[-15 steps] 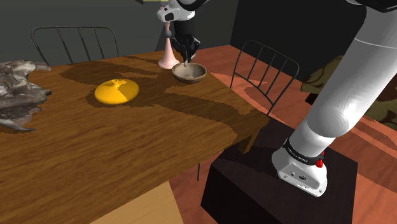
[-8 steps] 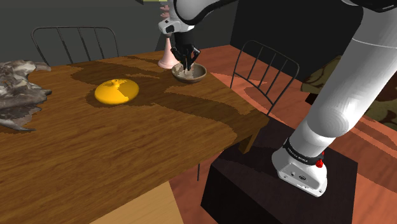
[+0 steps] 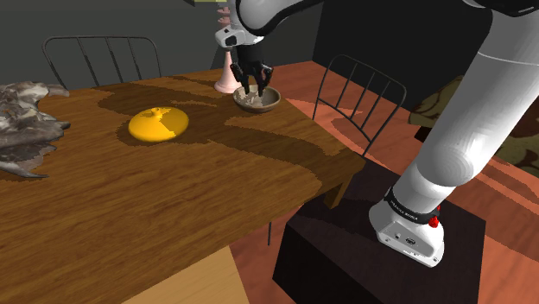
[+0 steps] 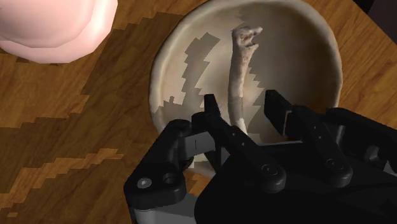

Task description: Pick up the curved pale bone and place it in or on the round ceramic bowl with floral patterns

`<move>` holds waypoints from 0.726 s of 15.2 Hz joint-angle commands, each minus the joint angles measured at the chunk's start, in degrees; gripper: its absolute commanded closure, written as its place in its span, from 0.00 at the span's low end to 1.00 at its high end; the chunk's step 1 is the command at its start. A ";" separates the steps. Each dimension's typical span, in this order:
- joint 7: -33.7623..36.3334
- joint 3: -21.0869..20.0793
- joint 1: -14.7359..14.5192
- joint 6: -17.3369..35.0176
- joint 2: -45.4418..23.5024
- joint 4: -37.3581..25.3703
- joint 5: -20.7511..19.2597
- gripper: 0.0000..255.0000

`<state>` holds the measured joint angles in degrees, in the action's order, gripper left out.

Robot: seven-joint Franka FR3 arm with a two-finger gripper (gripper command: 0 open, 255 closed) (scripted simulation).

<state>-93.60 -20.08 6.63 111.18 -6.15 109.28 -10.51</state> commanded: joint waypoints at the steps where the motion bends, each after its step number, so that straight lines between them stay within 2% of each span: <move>1: 0.00 0.00 0.00 0.00 0.00 0.00 0.00 0.00; 5: 0.00 0.00 0.00 0.00 0.00 0.00 0.00 0.00; 9: -0.53 -0.44 -0.44 -7.01 0.97 -6.10 0.77 0.00; 11: -0.53 -0.44 -0.43 -7.01 0.98 -6.09 0.77 0.00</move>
<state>-94.10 -20.51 6.22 104.63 -5.14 103.62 -9.75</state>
